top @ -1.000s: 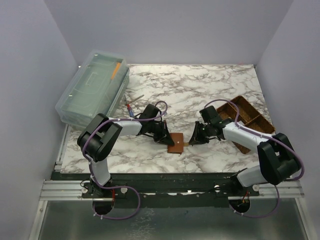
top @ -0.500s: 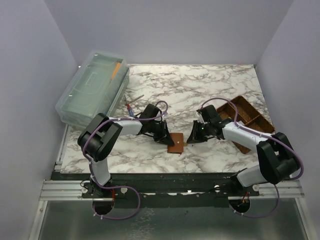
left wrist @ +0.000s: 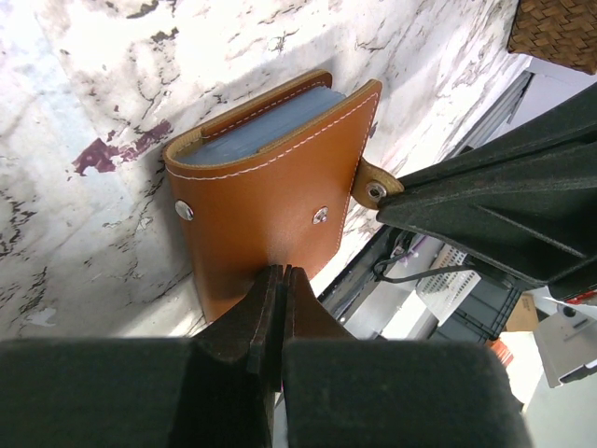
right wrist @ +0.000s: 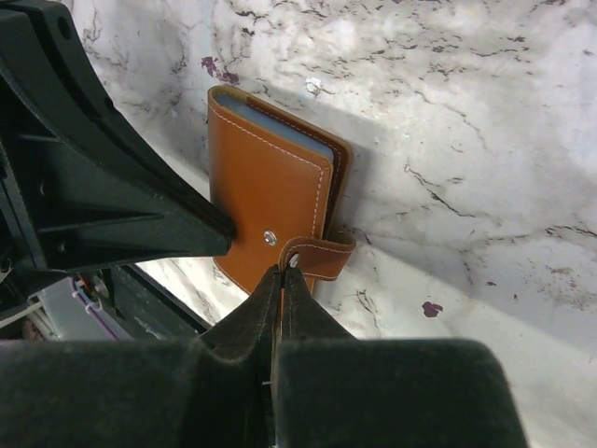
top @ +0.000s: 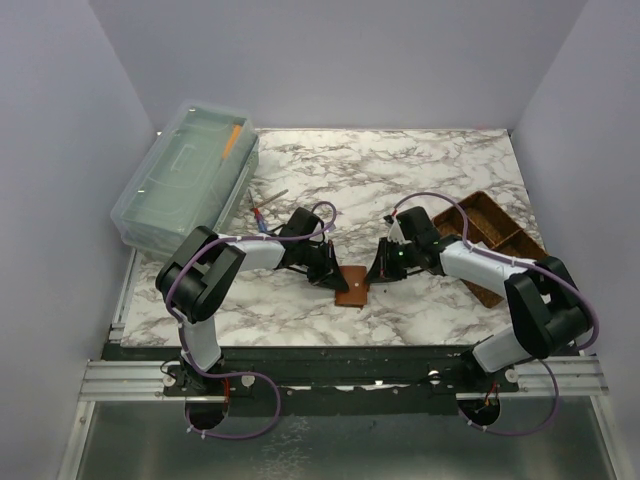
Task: Put the credit cards into the card holder
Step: Close the card holder at the center of the board.
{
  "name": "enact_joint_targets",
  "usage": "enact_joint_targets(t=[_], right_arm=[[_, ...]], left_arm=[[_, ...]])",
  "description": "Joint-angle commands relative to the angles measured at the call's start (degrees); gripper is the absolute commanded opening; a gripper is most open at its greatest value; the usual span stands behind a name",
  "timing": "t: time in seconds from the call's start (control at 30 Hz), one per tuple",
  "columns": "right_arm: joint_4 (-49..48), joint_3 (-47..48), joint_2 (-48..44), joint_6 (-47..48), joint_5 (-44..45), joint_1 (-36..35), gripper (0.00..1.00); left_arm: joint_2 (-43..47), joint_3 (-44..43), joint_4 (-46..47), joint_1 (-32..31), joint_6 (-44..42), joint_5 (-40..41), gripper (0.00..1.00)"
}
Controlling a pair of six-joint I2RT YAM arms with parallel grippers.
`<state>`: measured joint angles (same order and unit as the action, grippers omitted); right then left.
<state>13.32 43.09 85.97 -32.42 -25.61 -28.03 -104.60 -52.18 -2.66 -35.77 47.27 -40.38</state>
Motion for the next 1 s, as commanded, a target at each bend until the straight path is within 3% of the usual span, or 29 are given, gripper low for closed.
enact_joint_targets(t=[0.0,0.43,0.97], right_arm=[[-3.3,1.6,1.5,1.0,-4.7,0.0,0.0],[-5.1,2.2,4.9,1.7,-8.3,-0.9,0.0],[-0.1,4.3,9.3,3.6,-7.1,-1.4,0.0]], left_arm=[[-1.8,-0.1,-2.7,-0.8,-2.0,2.1,0.0],[-2.0,-0.3,-2.7,-1.0,-2.1,2.1,0.0],[-1.7,-0.2,-2.7,-1.2,-2.0,2.2,0.0]])
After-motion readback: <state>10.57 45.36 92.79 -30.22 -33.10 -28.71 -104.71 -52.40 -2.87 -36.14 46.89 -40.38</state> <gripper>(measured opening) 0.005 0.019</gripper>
